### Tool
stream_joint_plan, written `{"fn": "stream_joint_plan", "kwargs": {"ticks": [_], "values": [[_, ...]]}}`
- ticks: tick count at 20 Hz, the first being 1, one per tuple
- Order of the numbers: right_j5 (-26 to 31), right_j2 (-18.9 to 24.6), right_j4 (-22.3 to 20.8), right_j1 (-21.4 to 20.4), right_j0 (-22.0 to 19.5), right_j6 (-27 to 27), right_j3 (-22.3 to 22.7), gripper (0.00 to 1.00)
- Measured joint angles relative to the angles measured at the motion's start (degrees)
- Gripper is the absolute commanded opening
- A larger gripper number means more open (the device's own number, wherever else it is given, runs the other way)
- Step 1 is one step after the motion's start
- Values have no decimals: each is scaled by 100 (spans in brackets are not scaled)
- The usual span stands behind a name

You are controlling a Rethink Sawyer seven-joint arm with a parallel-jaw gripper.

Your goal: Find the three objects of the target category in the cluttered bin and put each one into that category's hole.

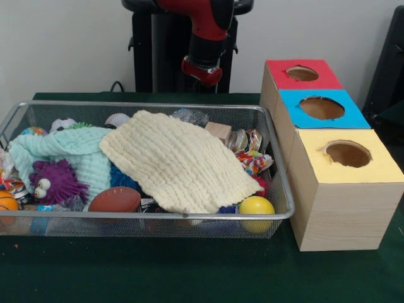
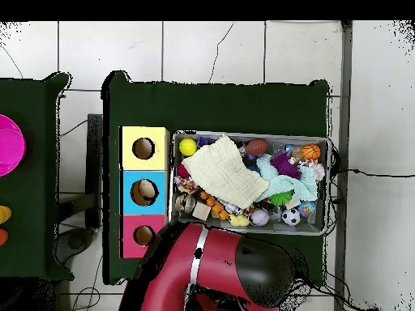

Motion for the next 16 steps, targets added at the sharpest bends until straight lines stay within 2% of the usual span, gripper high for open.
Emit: {"fn": "stream_joint_plan", "kwargs": {"ticks": [7,16], "values": [[31,5,-179,2,-170,-232,-47,100],[341,52,-581,-67,-625,-570,-157,100]]}}
